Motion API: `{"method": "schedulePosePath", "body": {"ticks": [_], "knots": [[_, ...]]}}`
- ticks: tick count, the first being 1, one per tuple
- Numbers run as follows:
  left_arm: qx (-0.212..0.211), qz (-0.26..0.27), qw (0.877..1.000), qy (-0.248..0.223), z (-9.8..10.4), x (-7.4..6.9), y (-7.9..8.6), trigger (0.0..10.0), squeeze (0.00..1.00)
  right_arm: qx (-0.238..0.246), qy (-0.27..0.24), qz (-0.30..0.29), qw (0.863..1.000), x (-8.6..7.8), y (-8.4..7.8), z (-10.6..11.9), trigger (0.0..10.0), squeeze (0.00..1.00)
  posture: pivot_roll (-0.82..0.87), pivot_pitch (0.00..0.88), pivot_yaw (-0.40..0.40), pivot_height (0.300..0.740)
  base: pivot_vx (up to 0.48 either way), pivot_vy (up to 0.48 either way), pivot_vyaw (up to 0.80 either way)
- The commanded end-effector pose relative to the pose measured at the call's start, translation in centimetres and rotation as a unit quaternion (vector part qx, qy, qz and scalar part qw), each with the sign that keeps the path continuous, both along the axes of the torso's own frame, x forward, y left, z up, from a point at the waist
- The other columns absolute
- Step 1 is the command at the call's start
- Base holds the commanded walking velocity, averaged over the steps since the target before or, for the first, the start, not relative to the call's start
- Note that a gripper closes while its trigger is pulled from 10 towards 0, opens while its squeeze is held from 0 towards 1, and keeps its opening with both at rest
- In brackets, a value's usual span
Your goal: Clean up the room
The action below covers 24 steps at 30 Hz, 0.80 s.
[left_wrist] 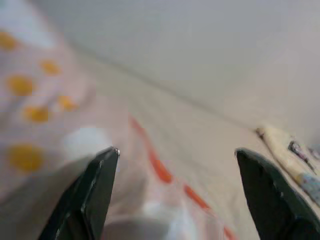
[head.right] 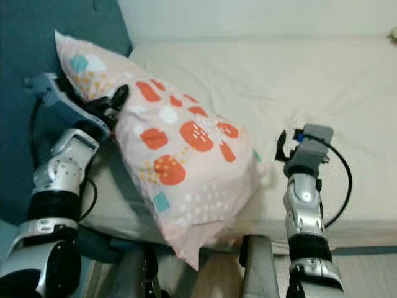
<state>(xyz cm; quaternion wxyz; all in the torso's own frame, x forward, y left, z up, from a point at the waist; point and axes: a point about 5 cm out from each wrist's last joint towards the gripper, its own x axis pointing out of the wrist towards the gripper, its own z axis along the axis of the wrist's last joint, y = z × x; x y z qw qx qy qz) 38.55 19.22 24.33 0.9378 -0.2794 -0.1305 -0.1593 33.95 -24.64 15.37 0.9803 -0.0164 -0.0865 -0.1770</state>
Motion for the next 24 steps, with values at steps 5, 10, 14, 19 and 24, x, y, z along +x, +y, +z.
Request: {"method": "schedulePosePath", "body": {"ticks": [5,10,14,19,24], "knots": [[0.0,0.005,0.999,0.035,-0.6,0.5,3.2,10.0,0.0,0.006,0.013,-0.039,0.999,-2.3,-1.2,-0.7,10.0,1.0,-0.14,0.107,0.11,0.569,0.0,0.0,0.0],[0.044,0.04,0.995,0.079,-3.3,0.6,2.9,10.0,0.0,0.016,0.007,-0.023,1.0,-2.3,-0.9,-0.2,10.0,1.0,-0.14,0.109,0.111,0.569,0.0,0.0,0.0],[0.032,0.084,0.99,0.105,-4.2,0.8,3.3,10.0,0.0,0.015,0.002,-0.005,1.0,-2.1,-0.2,0.4,10.0,1.0,-0.14,0.111,0.104,0.569,0.0,0.0,0.0],[0.025,0.069,0.987,0.14,-5.5,1.0,2.6,10.0,0.0,0.018,0.008,0.0,1.0,-2.2,0.1,0.6,10.0,1.0,-0.15,0.115,0.107,0.569,0.0,0.0,0.0],[0.024,0.087,0.982,0.165,-7.1,0.9,2.3,10.0,0.0,0.024,0.014,0.001,1.0,-2.6,0.0,0.6,10.0,1.0,-0.16,0.119,0.106,0.569,0.0,0.0,0.0]]}}
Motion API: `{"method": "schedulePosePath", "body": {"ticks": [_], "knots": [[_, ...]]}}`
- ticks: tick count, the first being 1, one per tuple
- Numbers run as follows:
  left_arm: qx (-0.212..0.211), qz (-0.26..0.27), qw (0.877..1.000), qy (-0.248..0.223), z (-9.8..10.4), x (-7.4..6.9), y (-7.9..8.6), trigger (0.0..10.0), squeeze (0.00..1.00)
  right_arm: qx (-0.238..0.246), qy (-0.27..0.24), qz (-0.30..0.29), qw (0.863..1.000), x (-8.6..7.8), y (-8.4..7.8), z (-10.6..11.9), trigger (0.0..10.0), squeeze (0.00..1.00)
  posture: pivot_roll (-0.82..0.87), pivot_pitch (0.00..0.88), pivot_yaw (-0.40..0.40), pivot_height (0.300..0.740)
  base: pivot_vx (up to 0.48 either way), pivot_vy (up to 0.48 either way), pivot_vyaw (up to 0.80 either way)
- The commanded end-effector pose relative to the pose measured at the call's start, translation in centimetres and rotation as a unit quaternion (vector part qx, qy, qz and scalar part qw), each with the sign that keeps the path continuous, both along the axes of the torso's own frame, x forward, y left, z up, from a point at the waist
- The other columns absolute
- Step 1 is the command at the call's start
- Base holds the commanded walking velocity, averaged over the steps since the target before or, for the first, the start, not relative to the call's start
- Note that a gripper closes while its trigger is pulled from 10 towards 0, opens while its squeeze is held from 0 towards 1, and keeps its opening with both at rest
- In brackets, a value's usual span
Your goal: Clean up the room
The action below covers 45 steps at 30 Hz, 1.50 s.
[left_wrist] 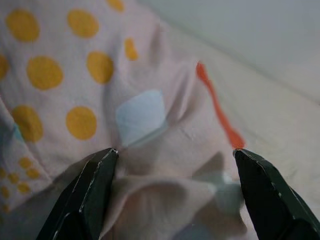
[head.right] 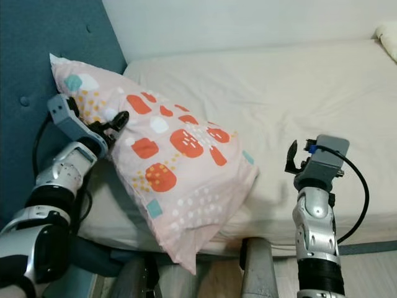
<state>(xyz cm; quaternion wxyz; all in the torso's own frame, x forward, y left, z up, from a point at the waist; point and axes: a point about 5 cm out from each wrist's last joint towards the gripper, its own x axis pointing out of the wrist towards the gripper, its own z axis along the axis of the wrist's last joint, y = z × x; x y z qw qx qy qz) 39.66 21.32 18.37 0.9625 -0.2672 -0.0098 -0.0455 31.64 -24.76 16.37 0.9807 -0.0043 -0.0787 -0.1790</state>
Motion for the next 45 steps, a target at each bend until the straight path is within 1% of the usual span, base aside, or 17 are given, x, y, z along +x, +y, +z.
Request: {"method": "schedulePosePath", "body": {"ticks": [1,4,7,8,9,10,11,12,17,22,25,27,29,30,32,42,45], "knots": [[0.005,0.02,1.0,0.021,-1.2,-0.3,0.5,10.0,0.0,0.011,0.009,0.001,1.0,-0.3,0.0,-0.4,10.0,1.0,-0.16,0.121,0.105,0.569,0.0,0.0,0.0],[0.011,0.051,0.998,0.026,-1.3,-0.5,1.6,10.0,0.0,0.011,0.01,0.0,1.0,-0.5,-0.2,-0.4,10.0,1.0,-0.16,0.121,0.105,0.569,0.0,0.0,0.0],[0.027,0.08,0.996,0.027,-1.2,-0.7,2.9,10.0,0.0,0.011,0.013,-0.001,1.0,-0.6,-0.3,-0.4,10.0,0.91,-0.16,0.121,0.105,0.569,0.0,0.0,0.0],[0.031,0.094,0.995,0.026,-1.0,-0.9,3.8,10.0,0.0,0.011,0.014,-0.002,1.0,-0.6,-0.4,-0.4,10.0,0.62,-0.17,0.119,0.1,0.569,0.0,0.0,0.0],[0.038,0.111,0.993,0.025,-0.8,-1.2,4.9,10.0,0.0,0.01,0.016,-0.003,1.0,-0.7,-0.5,-0.5,10.0,0.24,-0.17,0.119,0.1,0.569,0.0,0.0,0.0],[0.042,0.121,0.991,0.024,-0.7,-1.4,5.6,10.0,0.0,0.01,0.017,-0.004,1.0,-0.7,-0.6,-0.5,10.0,0.13,-0.17,0.119,0.1,0.569,0.0,0.0,0.0],[0.042,0.121,0.991,0.024,-0.7,-1.4,5.6,10.0,0.0,0.01,0.017,-0.004,1.0,-0.7,-0.6,-0.5,10.0,0.13,-0.17,0.119,0.1,0.569,0.0,0.0,0.0],[0.045,0.132,0.99,0.023,-0.6,-1.7,6.4,10.0,0.0,0.01,0.019,-0.005,1.0,-0.7,-0.6,-0.5,10.0,0.0,-0.17,0.118,0.1,0.569,0.0,0.0,0.0],[0.051,0.176,0.983,0.025,-0.2,-3.0,9.6,10.0,0.0,0.011,0.025,-0.005,1.0,-0.7,-0.7,-0.5,10.0,0.0,-0.15,0.114,0.094,0.569,0.0,0.0,0.0],[0.017,0.166,0.985,0.045,-1.1,-3.4,9.9,10.0,0.0,0.012,0.029,-0.004,0.999,-0.6,-0.8,-0.6,10.0,0.0,-0.14,0.115,0.087,0.569,0.0,0.0,0.0],[-0.061,0.079,0.993,0.064,-2.6,-3.2,7.4,10.0,0.0,0.013,0.032,-0.001,0.999,-0.3,-0.7,-0.5,10.0,0.0,-0.13,0.119,0.077,0.569,0.0,0.0,0.0],[-0.061,0.079,0.993,0.064,-2.6,-3.2,7.4,10.0,0.0,0.013,0.032,-0.001,0.999,-0.3,-0.7,-0.5,10.0,0.0,-0.13,0.119,0.077,0.569,0.0,0.0,0.0],[-0.095,0.014,0.993,0.071,-3.4,-3.1,5.1,10.0,0.0,0.014,0.032,0.0,0.999,-0.1,-0.7,-0.5,10.0,0.0,-0.13,0.12,0.075,0.569,0.0,0.0,0.0],[-0.095,0.014,0.993,0.071,-3.4,-3.1,5.1,10.0,0.0,0.014,0.032,0.0,0.999,-0.1,-0.7,-0.5,10.0,0.0,-0.13,0.12,0.075,0.569,0.0,0.0,0.0],[-0.084,-0.04,0.991,0.093,-4.8,-3.2,2.8,10.0,0.0,0.015,0.031,0.001,0.999,-0.1,-0.7,-0.3,10.0,0.0,-0.13,0.12,0.075,0.569,0.0,0.0,0.0],[-0.104,-0.075,0.987,0.099,-5.0,-3.0,1.0,10.0,0.0,0.016,0.031,-0.012,0.999,-0.5,-1.3,-0.3,10.0,0.0,-0.14,0.119,0.08,0.569,0.0,0.0,0.0],[-0.143,-0.083,0.982,0.085,-4.8,-2.7,-0.5,10.0,0.0,0.017,0.031,-0.013,0.999,-0.5,-1.4,-0.3,10.0,0.0,-0.14,0.121,0.079,0.569,0.0,0.0,0.0]]}}
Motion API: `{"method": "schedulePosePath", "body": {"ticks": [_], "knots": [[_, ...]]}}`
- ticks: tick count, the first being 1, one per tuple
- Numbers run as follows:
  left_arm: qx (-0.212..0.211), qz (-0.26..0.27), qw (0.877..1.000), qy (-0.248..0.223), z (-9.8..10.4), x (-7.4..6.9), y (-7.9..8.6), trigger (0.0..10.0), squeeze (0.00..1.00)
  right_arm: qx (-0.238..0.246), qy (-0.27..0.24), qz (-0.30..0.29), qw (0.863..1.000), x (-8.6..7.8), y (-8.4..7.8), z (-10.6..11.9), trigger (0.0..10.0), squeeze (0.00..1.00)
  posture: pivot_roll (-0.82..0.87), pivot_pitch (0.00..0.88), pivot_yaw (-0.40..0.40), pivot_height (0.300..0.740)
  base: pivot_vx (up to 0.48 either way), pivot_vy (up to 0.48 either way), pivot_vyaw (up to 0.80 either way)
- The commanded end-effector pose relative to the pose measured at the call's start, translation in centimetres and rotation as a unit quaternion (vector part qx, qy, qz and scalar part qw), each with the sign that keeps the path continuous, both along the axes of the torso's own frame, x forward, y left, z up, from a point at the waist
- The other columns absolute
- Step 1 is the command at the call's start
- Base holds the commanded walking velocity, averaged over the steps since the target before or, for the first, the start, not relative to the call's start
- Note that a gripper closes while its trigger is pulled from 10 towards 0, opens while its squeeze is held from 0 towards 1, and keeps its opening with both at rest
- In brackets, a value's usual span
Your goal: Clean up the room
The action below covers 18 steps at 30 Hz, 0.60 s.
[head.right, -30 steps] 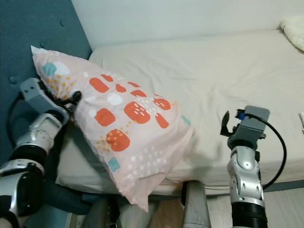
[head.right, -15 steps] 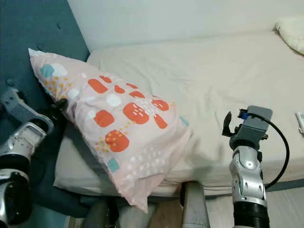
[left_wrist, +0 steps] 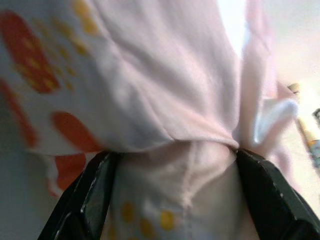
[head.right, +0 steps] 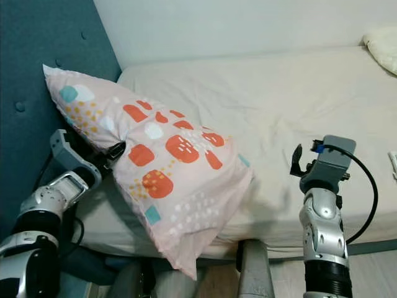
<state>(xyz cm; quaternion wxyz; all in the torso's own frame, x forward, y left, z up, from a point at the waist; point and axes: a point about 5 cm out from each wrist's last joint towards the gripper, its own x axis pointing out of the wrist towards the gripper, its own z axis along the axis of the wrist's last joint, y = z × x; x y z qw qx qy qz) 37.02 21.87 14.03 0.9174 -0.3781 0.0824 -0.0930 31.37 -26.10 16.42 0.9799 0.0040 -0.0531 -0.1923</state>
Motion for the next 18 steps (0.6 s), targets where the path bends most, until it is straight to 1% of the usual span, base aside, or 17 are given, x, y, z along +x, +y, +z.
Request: {"method": "schedulePosePath", "body": {"ticks": [1,3,4,5,7,8,9,10,11,12,13,14,15,16,17,18], "knots": [[-0.045,-0.008,0.999,0.003,-0.4,0.1,-1.5,10.0,0.0,0.004,0.007,-0.001,1.0,-0.2,-0.1,-0.3,10.0,0.0,-0.14,0.122,0.078,0.569,0.0,0.0,0.0],[-0.088,-0.016,0.996,-0.005,-0.2,0.5,-3.0,10.0,0.0,0.006,0.008,0.0,1.0,-0.2,0.0,-0.4,10.0,0.0,-0.14,0.122,0.077,0.569,0.0,0.0,0.0],[-0.088,-0.016,0.996,-0.005,-0.2,0.5,-3.0,10.0,0.0,0.006,0.008,0.0,1.0,-0.2,0.0,-0.4,10.0,0.0,-0.14,0.122,0.077,0.569,0.0,0.0,0.0],[-0.138,-0.039,0.99,-0.013,0.1,0.8,-4.9,10.0,0.0,0.006,0.009,0.002,1.0,-0.1,0.2,-0.4,10.0,0.0,-0.15,0.122,0.078,0.569,0.0,0.0,0.0],[-0.138,-0.039,0.99,-0.013,0.1,0.8,-4.9,10.0,0.0,0.006,0.009,0.002,1.0,-0.1,0.2,-0.4,10.0,0.0,-0.15,0.122,0.078,0.569,0.0,0.0,0.0],[-0.149,-0.045,0.988,-0.015,0.1,0.9,-5.3,10.0,0.0,0.006,0.009,0.002,1.0,-0.1,0.2,-0.4,10.0,0.0,-0.15,0.122,0.078,0.569,0.0,0.0,0.0],[-0.146,-0.06,0.987,-0.011,-0.1,0.9,-6.6,10.0,0.0,0.006,0.009,0.003,1.0,-0.1,0.3,-0.4,10.0,0.0,-0.17,0.123,0.087,0.569,0.0,0.0,0.0],[-0.146,-0.06,0.987,-0.011,-0.1,0.9,-6.6,10.0,0.0,0.006,0.009,0.003,1.0,-0.1,0.3,-0.4,10.0,0.0,-0.17,0.123,0.087,0.569,0.0,0.0,0.0],[-0.141,-0.074,0.987,-0.007,-0.3,0.9,-7.6,10.0,0.0,0.006,0.007,0.002,1.0,-0.2,0.3,-0.3,10.0,0.0,-0.17,0.123,0.087,0.569,0.0,0.0,0.0],[-0.141,-0.074,0.987,-0.007,-0.3,0.9,-7.6,10.0,0.0,0.006,0.007,0.002,1.0,-0.2,0.3,-0.3,10.0,0.0,-0.17,0.123,0.087,0.569,0.0,0.0,0.0],[-0.125,-0.09,0.988,-0.002,-0.6,0.9,-8.6,10.0,0.0,0.005,0.006,-0.001,1.0,-0.4,0.2,-0.2,10.0,0.0,-0.17,0.123,0.09,0.569,0.0,0.0,0.0],[-0.08,-0.106,0.991,0.004,-1.0,0.8,-9.7,9.6,0.0,0.005,0.006,-0.011,1.0,-0.8,-0.2,-0.3,10.0,0.0,-0.19,0.124,0.098,0.569,0.0,0.0,0.0],[-0.067,-0.102,0.993,0.006,-1.2,0.9,-9.7,2.3,0.0,0.004,0.006,-0.015,1.0,-0.9,-0.4,-0.3,10.0,0.0,-0.19,0.124,0.098,0.569,0.0,0.0,0.0],[-0.067,-0.102,0.993,0.006,-1.2,0.9,-9.7,2.3,0.0,0.004,0.006,-0.015,1.0,-0.9,-0.4,-0.3,10.0,0.0,-0.19,0.124,0.098,0.569,0.0,0.0,0.0],[-0.061,-0.097,0.993,0.007,-1.2,0.9,-9.7,0.0,0.0,0.003,0.006,-0.017,1.0,-1.0,-0.5,-0.3,10.0,0.0,-0.19,0.124,0.098,0.569,0.0,0.0,0.0],[-0.046,-0.096,0.994,0.011,-1.3,0.9,-9.7,0.0,0.0,0.003,0.005,-0.019,1.0,-1.1,-0.6,-0.2,10.0,0.0,-0.19,0.126,0.101,0.569,0.0,0.0,0.0]]}}
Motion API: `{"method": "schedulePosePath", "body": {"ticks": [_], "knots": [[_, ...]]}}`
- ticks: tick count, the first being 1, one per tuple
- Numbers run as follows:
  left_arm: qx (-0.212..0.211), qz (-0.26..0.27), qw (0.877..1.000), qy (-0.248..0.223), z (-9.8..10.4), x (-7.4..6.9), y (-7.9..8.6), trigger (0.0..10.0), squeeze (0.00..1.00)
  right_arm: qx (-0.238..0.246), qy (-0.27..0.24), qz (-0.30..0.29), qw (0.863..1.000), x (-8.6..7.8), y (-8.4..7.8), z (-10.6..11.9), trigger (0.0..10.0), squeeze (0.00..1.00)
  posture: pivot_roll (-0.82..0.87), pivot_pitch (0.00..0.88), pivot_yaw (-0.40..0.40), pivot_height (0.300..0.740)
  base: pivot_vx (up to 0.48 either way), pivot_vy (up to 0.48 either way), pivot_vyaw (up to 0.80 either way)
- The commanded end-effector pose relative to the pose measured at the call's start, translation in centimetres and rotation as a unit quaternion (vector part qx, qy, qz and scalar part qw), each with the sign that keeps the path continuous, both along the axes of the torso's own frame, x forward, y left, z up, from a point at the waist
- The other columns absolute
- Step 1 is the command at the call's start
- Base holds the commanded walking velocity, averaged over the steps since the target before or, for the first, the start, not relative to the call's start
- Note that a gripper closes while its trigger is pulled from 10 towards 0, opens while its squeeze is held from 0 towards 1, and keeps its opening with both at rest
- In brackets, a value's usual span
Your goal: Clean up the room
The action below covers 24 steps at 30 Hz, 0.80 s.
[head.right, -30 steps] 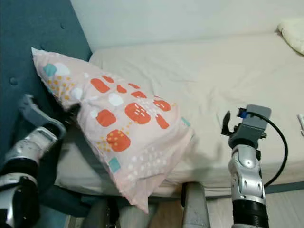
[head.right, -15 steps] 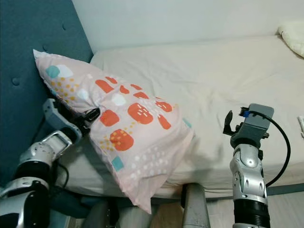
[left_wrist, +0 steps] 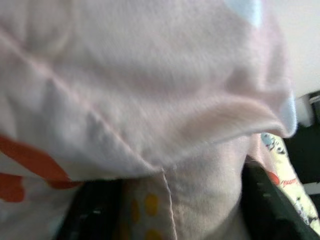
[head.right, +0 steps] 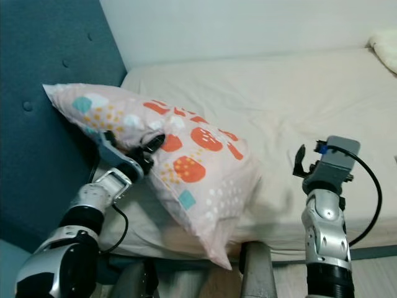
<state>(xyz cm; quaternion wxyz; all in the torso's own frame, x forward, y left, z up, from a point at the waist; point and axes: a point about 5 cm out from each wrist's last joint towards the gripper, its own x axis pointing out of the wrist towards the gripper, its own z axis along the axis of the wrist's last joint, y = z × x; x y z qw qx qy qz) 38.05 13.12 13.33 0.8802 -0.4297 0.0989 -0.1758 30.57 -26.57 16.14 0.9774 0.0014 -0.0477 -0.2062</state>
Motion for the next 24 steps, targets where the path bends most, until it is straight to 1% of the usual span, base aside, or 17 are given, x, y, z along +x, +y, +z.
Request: {"method": "schedulePosePath", "body": {"ticks": [1,2,3,6,7,10,11,12,13,14,15,18,19,20,21,22,24], "knots": [[0.022,-0.016,1.0,0.016,-0.6,-0.1,-0.9,0.0,0.0,0.004,-0.001,-0.005,1.0,-0.3,-0.2,0.1,10.0,0.0,-0.19,0.126,0.101,0.569,0.0,0.0,0.0],[0.066,-0.01,0.998,0.016,-0.7,0.0,-0.8,0.0,0.0,0.003,-0.002,-0.009,1.0,-0.4,-0.4,0.1,10.0,0.0,-0.2,0.125,0.103,0.569,0.0,0.0,0.0],[0.066,-0.01,0.998,0.016,-0.7,0.0,-0.8,0.0,0.0,0.003,-0.002,-0.009,1.0,-0.4,-0.4,0.1,10.0,0.0,-0.2,0.125,0.103,0.569,0.0,0.0,0.0],[0.1,0.003,0.995,0.013,-0.4,0.4,-0.5,0.0,0.0,0.003,-0.003,-0.011,1.0,-0.5,-0.4,0.1,10.0,0.0,-0.2,0.127,0.106,0.569,0.0,0.0,0.0],[0.1,0.003,0.995,0.013,-0.4,0.4,-0.5,0.0,0.0,0.003,-0.003,-0.011,1.0,-0.5,-0.4,0.1,10.0,0.0,-0.2,0.127,0.106,0.569,0.0,0.0,0.0],[0.16,0.008,0.987,-0.005,0.4,0.9,-0.2,0.0,0.0,0.004,-0.003,-0.012,1.0,-0.5,-0.2,0.1,10.0,0.0,-0.2,0.127,0.111,0.569,0.0,0.0,0.0],[0.16,0.008,0.987,-0.005,0.4,0.9,-0.2,0.0,0.0,0.004,-0.003,-0.012,1.0,-0.5,-0.2,0.1,10.0,0.0,-0.2,0.127,0.111,0.569,0.0,0.0,0.0],[0.175,0.007,0.984,-0.01,0.6,1.0,-0.2,0.0,0.0,0.005,-0.003,-0.012,1.0,-0.5,-0.1,0.1,10.0,0.0,-0.2,0.128,0.112,0.569,0.0,0.0,0.0],[0.228,-0.002,0.973,-0.028,1.1,1.3,-0.4,0.0,0.0,0.006,-0.003,-0.012,1.0,-0.5,0.0,0.0,10.0,0.0,-0.2,0.129,0.113,0.569,0.0,0.0,0.0],[0.228,-0.002,0.973,-0.028,1.1,1.3,-0.4,0.0,0.0,0.006,-0.003,-0.012,1.0,-0.5,0.0,0.0,10.0,0.0,-0.2,0.129,0.113,0.569,0.0,0.0,0.0],[0.241,-0.004,0.97,-0.033,1.2,1.4,-0.4,0.0,0.0,0.006,-0.002,-0.012,1.0,-0.5,0.0,0.0,10.0,0.0,-0.2,0.129,0.113,0.569,0.0,0.0,0.0],[0.326,-0.022,0.942,-0.081,2.6,1.9,-1.1,0.0,0.0,0.005,-0.004,-0.015,1.0,-0.6,-0.1,0.2,10.0,0.0,-0.21,0.126,0.119,0.569,0.0,0.0,0.0],[0.326,-0.022,0.942,-0.081,2.6,1.9,-1.1,0.0,0.0,0.005,-0.004,-0.015,1.0,-0.6,-0.1,0.2,10.0,0.0,-0.21,0.126,0.119,0.569,0.0,0.0,0.0],[0.348,-0.032,0.93,-0.111,3.7,2.2,-1.7,0.0,0.0,0.005,-0.005,-0.017,1.0,-0.6,-0.2,0.2,10.0,0.0,-0.22,0.124,0.122,0.569,0.0,0.0,0.0],[0.353,-0.046,0.923,-0.146,5.0,2.5,-2.6,0.0,0.0,0.004,-0.007,-0.02,1.0,-0.6,-0.3,0.3,10.0,0.0,-0.22,0.121,0.124,0.569,0.0,0.0,0.0],[0.346,-0.065,0.919,-0.179,6.2,2.6,-3.7,0.0,0.0,0.003,-0.008,-0.022,1.0,-0.7,-0.4,0.4,10.0,0.0,-0.22,0.121,0.124,0.569,0.0,0.0,0.0],[0.346,-0.065,0.919,-0.179,6.2,2.6,-3.7,0.0,0.0,0.003,-0.008,-0.022,1.0,-0.7,-0.4,0.4,10.0,0.0,-0.22,0.121,0.124,0.569,0.0,0.0,0.0]]}}
